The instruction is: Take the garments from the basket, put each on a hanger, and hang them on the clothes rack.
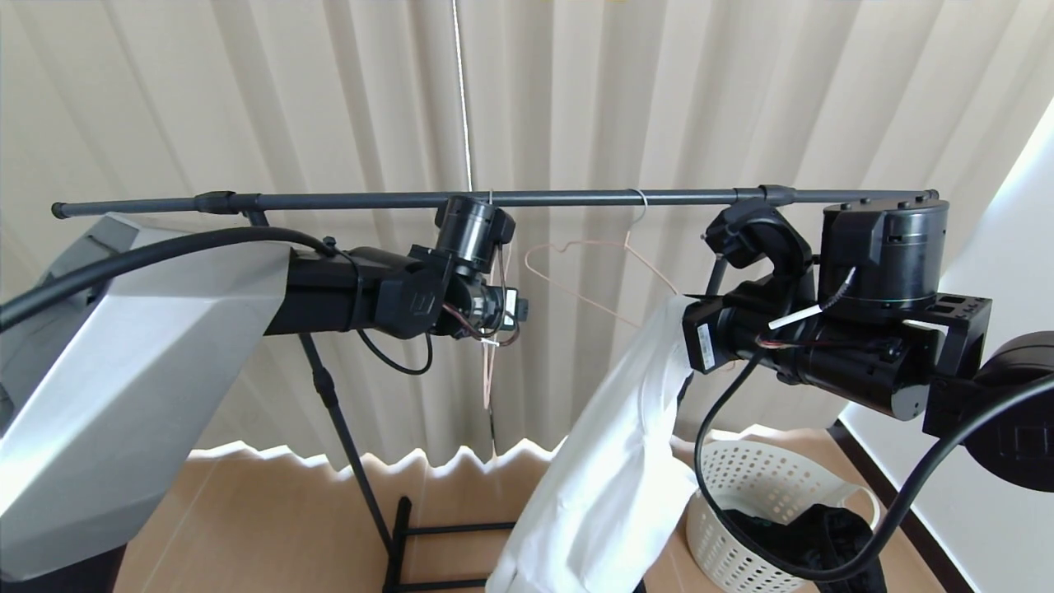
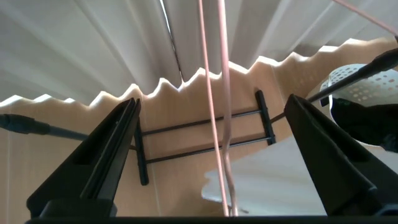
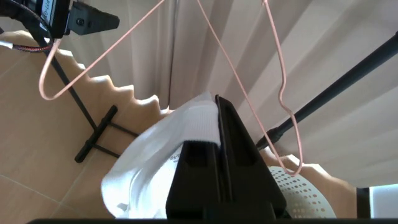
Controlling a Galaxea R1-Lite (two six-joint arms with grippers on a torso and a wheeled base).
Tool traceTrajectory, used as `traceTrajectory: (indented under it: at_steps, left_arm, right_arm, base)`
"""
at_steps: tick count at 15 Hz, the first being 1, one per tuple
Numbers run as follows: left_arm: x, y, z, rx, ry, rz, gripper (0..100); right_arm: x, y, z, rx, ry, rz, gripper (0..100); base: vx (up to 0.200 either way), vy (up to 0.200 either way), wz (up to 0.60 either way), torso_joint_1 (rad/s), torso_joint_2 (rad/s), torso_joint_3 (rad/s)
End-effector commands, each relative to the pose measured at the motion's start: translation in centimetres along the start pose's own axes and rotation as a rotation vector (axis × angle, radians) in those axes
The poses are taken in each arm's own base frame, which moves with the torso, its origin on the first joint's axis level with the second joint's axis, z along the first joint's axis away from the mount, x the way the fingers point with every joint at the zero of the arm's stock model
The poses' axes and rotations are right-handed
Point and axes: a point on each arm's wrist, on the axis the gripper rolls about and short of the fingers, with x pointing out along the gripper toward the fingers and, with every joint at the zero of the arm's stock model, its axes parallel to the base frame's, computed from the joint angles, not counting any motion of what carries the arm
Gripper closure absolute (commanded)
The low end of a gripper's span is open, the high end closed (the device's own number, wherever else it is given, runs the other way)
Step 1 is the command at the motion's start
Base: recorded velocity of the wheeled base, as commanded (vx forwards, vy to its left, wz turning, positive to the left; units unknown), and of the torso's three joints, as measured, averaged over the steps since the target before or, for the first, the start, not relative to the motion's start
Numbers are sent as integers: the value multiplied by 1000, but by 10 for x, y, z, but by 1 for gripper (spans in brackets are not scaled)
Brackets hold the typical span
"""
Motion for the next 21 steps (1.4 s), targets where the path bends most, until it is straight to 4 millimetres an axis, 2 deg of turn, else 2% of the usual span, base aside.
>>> traceTrajectory:
  at_steps: [1,8,12,13,17,21]
  left_arm:
    - [9,-2,-6,9,17,3,0]
    - [31,-8,-19,23,46,10,0]
    - [36,-9,-15,0,-12,7,0]
    - [36,-9,-15,-1,-15,7,100]
    - [37,-8,-21,2,5,12,100]
    - [28,-6,-11,-13,-22,8,100]
  right_arm:
    - [1,0,-1,-1,4,1,100]
    - [1,2,-1,-3,4,7,100]
    - [1,2,-1,-3,4,7,100]
    - [1,2,-1,-3,4,7,100]
    - [1,2,-1,-3,4,7,100]
    - [1,2,-1,-3,4,7,100]
  base:
    - [0,0,0,0,0,0]
    - [0,0,0,0,0,0]
    - [0,0,0,0,0,0]
    - [0,0,0,0,0,0]
    - [0,0,0,0,0,0]
    - [0,0,0,0,0,0]
